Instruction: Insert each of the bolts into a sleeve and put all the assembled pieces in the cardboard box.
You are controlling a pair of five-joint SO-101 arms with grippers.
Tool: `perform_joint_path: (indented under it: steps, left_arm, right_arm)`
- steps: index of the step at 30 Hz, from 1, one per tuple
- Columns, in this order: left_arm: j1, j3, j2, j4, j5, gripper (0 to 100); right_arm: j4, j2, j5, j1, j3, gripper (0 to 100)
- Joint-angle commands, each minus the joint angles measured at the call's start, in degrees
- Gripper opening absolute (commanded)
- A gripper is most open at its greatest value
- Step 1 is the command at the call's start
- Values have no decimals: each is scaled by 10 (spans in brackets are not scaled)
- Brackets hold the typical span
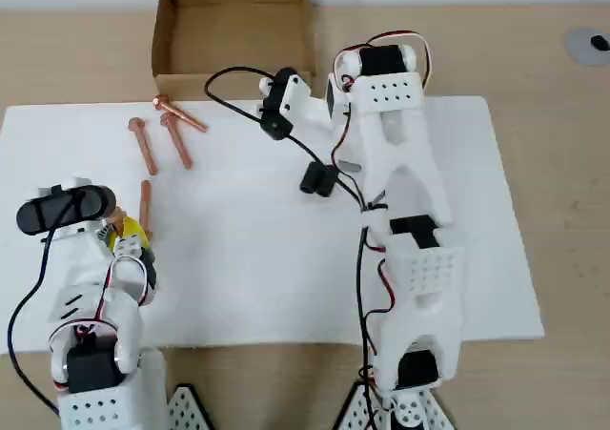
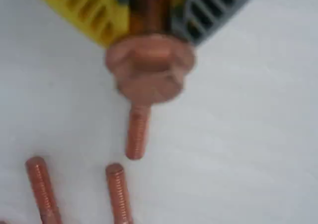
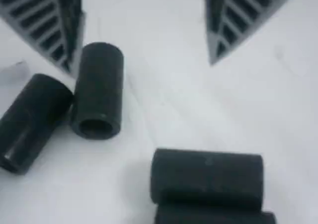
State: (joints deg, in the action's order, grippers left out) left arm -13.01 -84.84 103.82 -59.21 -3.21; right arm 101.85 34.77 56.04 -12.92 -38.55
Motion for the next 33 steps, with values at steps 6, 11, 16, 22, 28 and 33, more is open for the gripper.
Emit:
perform_joint_path:
  steps: [6, 11, 16, 22, 28, 33]
  left_arm:
    - [8, 3, 7, 16, 6, 6]
    - [8, 4, 7, 16, 23, 6]
    - [8, 4, 7, 16, 21, 6]
    - [8, 4, 7, 17, 21, 6]
    - [8, 4, 7, 17, 21, 6]
    - [8, 4, 7, 17, 21, 6]
  right_arm:
    - [5, 77, -4, 29, -141, 221]
    - [6, 118, -18, 63, -165, 221]
    - [6, 127, -23, 104, -163, 221]
    - [5, 128, -21, 95, -115, 221]
    - [5, 129, -21, 84, -109, 221]
    - [3, 148, -20, 83, -112, 221]
